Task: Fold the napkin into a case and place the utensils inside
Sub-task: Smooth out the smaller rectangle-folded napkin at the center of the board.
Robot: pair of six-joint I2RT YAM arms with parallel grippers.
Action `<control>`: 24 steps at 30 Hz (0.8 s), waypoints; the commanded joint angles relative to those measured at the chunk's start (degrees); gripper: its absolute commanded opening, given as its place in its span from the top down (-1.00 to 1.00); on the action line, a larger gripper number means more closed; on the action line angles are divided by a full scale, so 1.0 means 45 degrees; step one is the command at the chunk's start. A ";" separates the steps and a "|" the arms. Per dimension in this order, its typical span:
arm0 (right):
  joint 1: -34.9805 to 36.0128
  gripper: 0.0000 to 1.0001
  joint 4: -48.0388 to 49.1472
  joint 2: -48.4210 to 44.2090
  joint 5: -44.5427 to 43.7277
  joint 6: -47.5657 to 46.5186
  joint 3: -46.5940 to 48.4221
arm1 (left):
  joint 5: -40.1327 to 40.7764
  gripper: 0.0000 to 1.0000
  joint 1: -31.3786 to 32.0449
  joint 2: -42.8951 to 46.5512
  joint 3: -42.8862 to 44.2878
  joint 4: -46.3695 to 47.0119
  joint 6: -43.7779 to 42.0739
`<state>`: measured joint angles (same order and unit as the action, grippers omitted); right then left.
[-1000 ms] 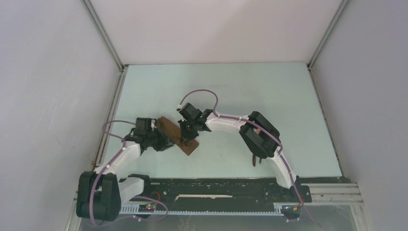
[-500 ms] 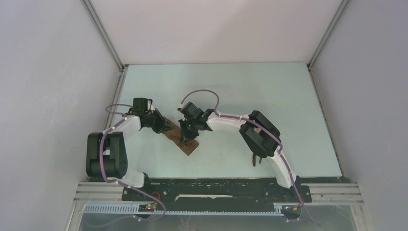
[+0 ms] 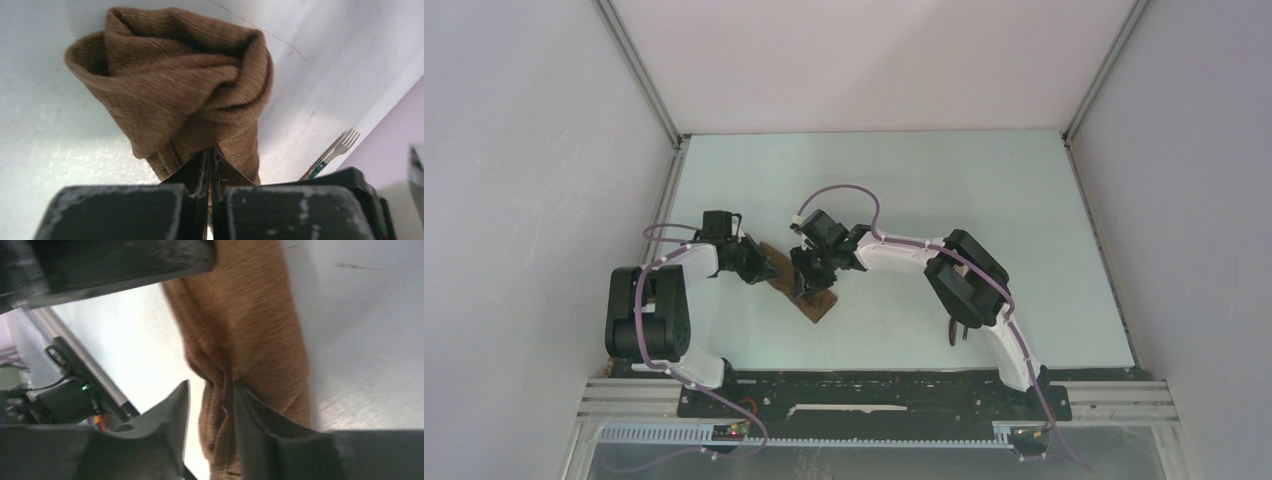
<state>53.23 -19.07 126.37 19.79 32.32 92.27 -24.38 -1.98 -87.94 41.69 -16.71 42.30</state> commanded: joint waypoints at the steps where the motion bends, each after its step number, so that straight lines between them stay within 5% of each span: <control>1: -0.0173 -0.10 0.0112 -0.1909 0.1409 -0.1410 0.0012 | 0.0785 1.00 -0.0424 -0.0428 -0.0030 0.0092 -0.0683; 4: -0.0359 -0.33 0.0855 -0.2240 0.2539 -0.1865 -0.0064 | 0.0865 1.00 -0.0581 -0.0558 -0.0038 0.0025 -0.0857; 8: -0.0630 -0.33 0.1604 -0.1334 0.3728 -0.1464 0.0457 | 0.0788 1.00 -0.0667 -0.0639 0.0029 0.0005 -0.0924; 17: -0.0656 0.06 0.4701 -0.0512 0.4446 0.0290 -0.1818 | 0.0955 1.00 -0.0693 -0.0737 0.0130 -0.0244 -0.1226; 24: -0.0367 0.36 0.4330 -0.0625 0.3644 -0.0561 -0.3268 | 0.0575 0.84 -0.0682 0.0054 0.0765 -0.0641 -0.1503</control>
<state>50.70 -0.56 124.09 37.76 31.75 78.24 -25.61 -3.84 -89.95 42.17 -17.30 39.00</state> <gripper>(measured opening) 0.353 0.040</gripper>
